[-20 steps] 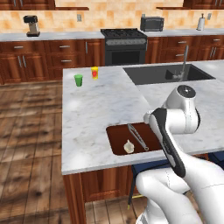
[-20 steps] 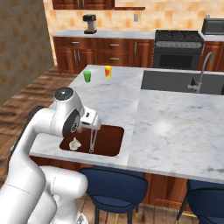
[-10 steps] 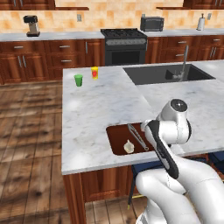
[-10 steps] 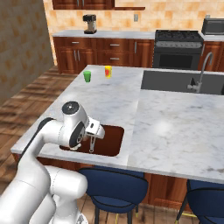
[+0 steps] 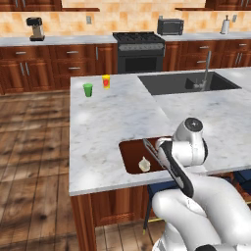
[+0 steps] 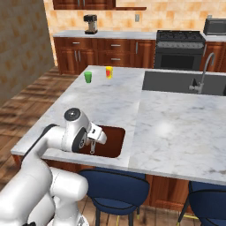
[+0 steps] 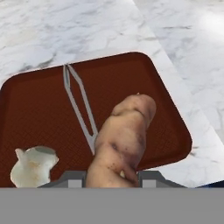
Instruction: Gather the potato and garlic from the fridge and place them on a tray on the dining counter. Then gather the steak and chicken drumstick from the fridge and place them on the other tray.
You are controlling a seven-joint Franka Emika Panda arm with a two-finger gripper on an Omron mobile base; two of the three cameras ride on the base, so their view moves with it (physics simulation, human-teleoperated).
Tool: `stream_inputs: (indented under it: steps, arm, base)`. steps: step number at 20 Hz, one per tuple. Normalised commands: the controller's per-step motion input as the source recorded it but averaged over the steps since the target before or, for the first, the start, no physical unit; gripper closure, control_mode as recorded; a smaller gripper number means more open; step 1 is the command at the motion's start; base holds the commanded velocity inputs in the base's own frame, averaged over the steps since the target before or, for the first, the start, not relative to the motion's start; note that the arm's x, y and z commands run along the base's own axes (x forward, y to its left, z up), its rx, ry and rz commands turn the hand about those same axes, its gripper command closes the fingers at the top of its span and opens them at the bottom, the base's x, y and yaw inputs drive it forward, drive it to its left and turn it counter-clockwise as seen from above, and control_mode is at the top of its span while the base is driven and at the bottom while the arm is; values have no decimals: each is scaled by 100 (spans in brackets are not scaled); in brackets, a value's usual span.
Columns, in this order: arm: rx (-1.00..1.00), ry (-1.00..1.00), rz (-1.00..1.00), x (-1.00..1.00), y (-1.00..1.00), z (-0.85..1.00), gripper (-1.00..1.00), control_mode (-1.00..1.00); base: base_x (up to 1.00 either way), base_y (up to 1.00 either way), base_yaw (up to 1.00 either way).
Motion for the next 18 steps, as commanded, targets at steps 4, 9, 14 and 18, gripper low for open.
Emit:
stream_inputs:
  steps: [4,9,14,18]
  arm:
    - [0,-2,-11,5,0,-31,100,-100]
    - [0,-1,-11,18,0,-35,100,-100]
    - [0,0,-7,26,0,-52,100,-100]
    - [0,0,-6,30,0,-57,100,-100]
  base:
    - [0,0,0]
    - [0,0,0]
    - [0,0,0]
    - [0,0,0]
